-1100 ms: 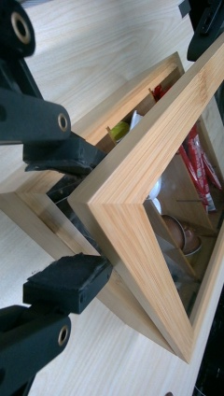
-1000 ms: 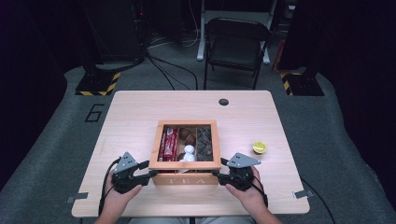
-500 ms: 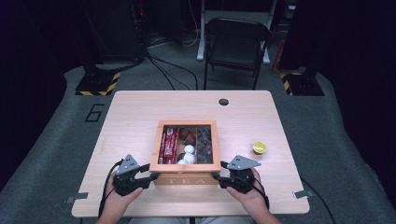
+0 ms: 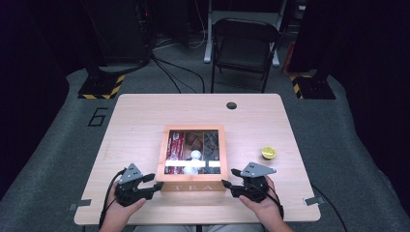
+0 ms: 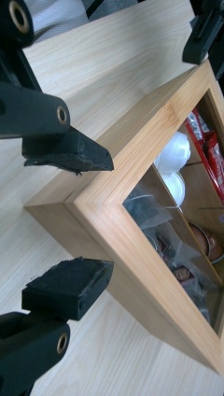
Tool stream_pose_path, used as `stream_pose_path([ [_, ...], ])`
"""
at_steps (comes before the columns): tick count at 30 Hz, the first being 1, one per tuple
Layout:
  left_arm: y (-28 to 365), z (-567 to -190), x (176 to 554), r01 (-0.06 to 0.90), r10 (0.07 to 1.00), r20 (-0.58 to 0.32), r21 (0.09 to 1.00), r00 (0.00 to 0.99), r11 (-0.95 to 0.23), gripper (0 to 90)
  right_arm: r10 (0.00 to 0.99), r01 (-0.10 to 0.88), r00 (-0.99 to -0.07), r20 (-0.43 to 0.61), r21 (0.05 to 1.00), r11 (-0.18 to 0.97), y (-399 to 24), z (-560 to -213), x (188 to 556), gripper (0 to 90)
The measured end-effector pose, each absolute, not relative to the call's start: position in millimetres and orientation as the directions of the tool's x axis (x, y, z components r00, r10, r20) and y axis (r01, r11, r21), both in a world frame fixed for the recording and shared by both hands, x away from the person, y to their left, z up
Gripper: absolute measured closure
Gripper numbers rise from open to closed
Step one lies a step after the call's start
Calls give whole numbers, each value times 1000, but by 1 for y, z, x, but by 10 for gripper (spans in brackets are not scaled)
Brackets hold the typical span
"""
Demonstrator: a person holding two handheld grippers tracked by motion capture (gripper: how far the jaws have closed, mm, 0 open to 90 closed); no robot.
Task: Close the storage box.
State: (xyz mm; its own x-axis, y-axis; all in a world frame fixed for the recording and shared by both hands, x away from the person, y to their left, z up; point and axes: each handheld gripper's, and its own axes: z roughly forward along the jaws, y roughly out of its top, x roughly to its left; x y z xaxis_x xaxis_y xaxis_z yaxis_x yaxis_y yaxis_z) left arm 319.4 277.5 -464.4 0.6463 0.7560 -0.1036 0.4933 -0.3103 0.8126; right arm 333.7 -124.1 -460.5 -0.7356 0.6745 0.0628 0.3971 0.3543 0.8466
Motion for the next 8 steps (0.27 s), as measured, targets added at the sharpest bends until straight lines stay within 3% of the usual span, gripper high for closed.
stream_pose_path([
  [8,285,-467,321,518,770,-136,810,623,-275,400,695,400,-715,76,860,318,-134,-461,333,371],
])
